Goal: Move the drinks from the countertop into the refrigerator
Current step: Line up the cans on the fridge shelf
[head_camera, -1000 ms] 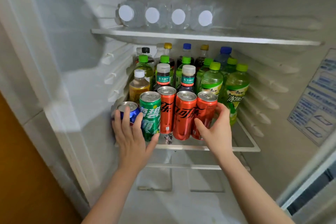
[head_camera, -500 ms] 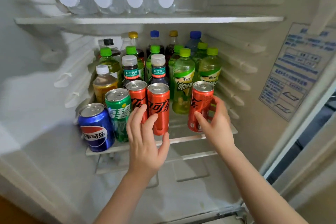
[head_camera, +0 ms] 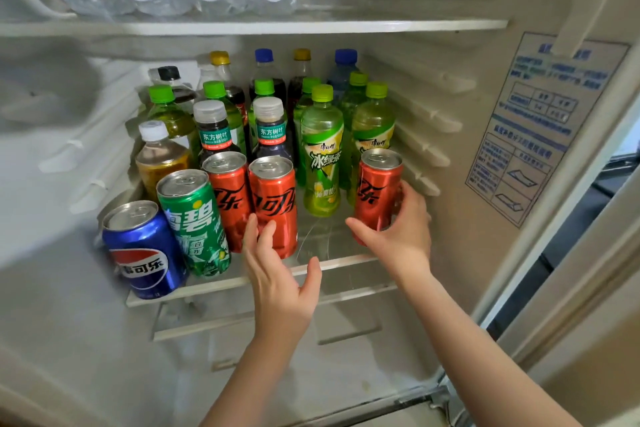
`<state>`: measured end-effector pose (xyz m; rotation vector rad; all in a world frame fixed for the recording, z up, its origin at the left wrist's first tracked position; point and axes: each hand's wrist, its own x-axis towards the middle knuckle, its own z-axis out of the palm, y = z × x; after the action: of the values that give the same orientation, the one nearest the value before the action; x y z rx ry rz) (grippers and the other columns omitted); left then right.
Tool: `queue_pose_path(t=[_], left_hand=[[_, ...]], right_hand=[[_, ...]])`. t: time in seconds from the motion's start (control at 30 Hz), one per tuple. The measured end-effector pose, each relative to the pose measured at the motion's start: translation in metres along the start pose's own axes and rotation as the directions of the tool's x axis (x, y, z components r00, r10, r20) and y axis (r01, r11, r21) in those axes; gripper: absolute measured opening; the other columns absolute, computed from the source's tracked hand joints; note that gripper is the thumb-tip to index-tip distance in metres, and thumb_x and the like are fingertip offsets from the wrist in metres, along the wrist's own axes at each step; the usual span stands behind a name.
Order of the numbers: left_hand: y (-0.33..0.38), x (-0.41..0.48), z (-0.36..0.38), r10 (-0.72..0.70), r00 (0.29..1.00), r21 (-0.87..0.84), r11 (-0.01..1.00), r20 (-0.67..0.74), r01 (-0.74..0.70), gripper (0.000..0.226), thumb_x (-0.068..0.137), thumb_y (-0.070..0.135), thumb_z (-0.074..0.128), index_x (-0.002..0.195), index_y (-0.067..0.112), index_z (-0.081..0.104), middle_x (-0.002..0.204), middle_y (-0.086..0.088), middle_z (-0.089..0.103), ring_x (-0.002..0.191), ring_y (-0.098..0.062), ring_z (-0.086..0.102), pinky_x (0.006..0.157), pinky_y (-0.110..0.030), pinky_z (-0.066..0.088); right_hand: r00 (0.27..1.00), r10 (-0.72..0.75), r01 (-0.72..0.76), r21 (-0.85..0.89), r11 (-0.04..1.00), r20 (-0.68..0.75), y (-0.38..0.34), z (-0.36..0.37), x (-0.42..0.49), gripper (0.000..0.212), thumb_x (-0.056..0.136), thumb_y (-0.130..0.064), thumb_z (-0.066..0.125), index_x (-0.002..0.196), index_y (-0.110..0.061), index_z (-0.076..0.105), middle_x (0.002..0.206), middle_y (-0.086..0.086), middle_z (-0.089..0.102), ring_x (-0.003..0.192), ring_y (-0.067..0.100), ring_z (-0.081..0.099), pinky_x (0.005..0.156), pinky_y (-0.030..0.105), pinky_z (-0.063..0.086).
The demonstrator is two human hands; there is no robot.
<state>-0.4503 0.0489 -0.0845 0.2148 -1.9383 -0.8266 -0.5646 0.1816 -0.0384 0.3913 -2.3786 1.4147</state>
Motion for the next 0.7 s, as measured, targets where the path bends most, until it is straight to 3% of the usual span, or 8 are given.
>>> queue_pose_path(t=[0.1, 0.2, 0.33, 0.5, 0.6, 0.7], left_hand=[[-0.002, -0.002, 0.001, 0.004, 1.000, -0.030, 1.000, 0.006, -0.004, 0.069, 0.079, 0.026, 0.062, 0.137, 0.011, 0.029, 0.151, -0.013, 0.021, 0.137, -0.033, 0.031, 0.102, -0.057, 0.038], [-0.006, 0.000, 0.003, -0.061, 0.998, -0.057, 0.997, -0.015, 0.060, 0.075, 0.077, 0.020, 0.068, 0.139, 0.016, 0.027, 0.152, -0.009, 0.022, 0.133, -0.035, 0.036, 0.097, -0.058, 0.041], [0.000, 0.008, 0.004, -0.155, 0.987, -0.020, 0.988, -0.033, 0.155, 0.076, 0.076, 0.023, 0.068, 0.140, 0.012, 0.028, 0.124, -0.006, 0.041, 0.113, -0.029, 0.045, 0.088, -0.055, 0.046], [0.007, 0.021, 0.008, -0.234, 0.972, -0.012, 0.972, 0.030, 0.234, 0.073, 0.078, 0.011, 0.072, 0.138, 0.000, 0.032, 0.130, -0.018, 0.042, 0.118, -0.035, 0.047, 0.097, -0.053, 0.043], [0.010, 0.030, 0.010, -0.254, 0.966, 0.072, 0.966, 0.054, 0.250, 0.078, 0.073, 0.013, 0.079, 0.138, 0.002, 0.037, 0.127, -0.017, 0.043, 0.114, -0.034, 0.048, 0.098, -0.043, 0.042], [0.013, 0.035, 0.018, -0.262, 0.962, 0.118, 0.960, 0.078, 0.252, 0.078, 0.068, 0.022, 0.083, 0.132, -0.001, 0.044, 0.124, -0.017, 0.047, 0.116, -0.033, 0.046, 0.101, -0.042, 0.038]], right_hand=[[0.996, 0.088, -0.087, 0.045, 0.995, -0.030, 0.004, 0.006, 0.000, 0.079, 0.051, -0.045, 0.085, 0.114, -0.032, 0.040, 0.098, -0.023, 0.053, 0.088, -0.012, 0.054, 0.075, 0.017, 0.044], [0.997, 0.069, -0.073, 0.179, 0.981, 0.031, 0.017, 0.003, 0.000, 0.069, 0.060, -0.024, 0.084, 0.107, -0.031, 0.035, 0.092, -0.027, 0.045, 0.082, -0.030, 0.046, 0.062, 0.000, 0.038], [0.990, 0.019, -0.056, 0.261, 0.964, 0.142, 0.033, -0.007, 0.002, 0.060, 0.070, -0.010, 0.076, 0.115, -0.028, 0.039, 0.102, -0.026, 0.050, 0.093, -0.012, 0.055, 0.069, -0.005, 0.037], [0.994, -0.003, -0.016, 0.167, 0.986, 0.110, 0.025, -0.005, 0.001, 0.075, 0.056, -0.034, 0.087, 0.116, -0.033, 0.041, 0.095, -0.031, 0.042, 0.083, -0.014, 0.051, 0.069, 0.000, 0.036], [0.993, 0.012, -0.037, 0.208, 0.977, 0.121, 0.029, -0.003, 0.006, 0.073, 0.059, -0.025, 0.087, 0.115, -0.030, 0.041, 0.093, -0.029, 0.047, 0.080, -0.020, 0.053, 0.066, -0.007, 0.034], [0.975, -0.015, -0.039, 0.237, 0.971, 0.221, 0.038, -0.006, 0.012, 0.072, 0.068, -0.016, 0.082, 0.125, -0.015, 0.039, 0.107, -0.012, 0.052, 0.087, -0.011, 0.051, 0.071, -0.007, 0.033]])
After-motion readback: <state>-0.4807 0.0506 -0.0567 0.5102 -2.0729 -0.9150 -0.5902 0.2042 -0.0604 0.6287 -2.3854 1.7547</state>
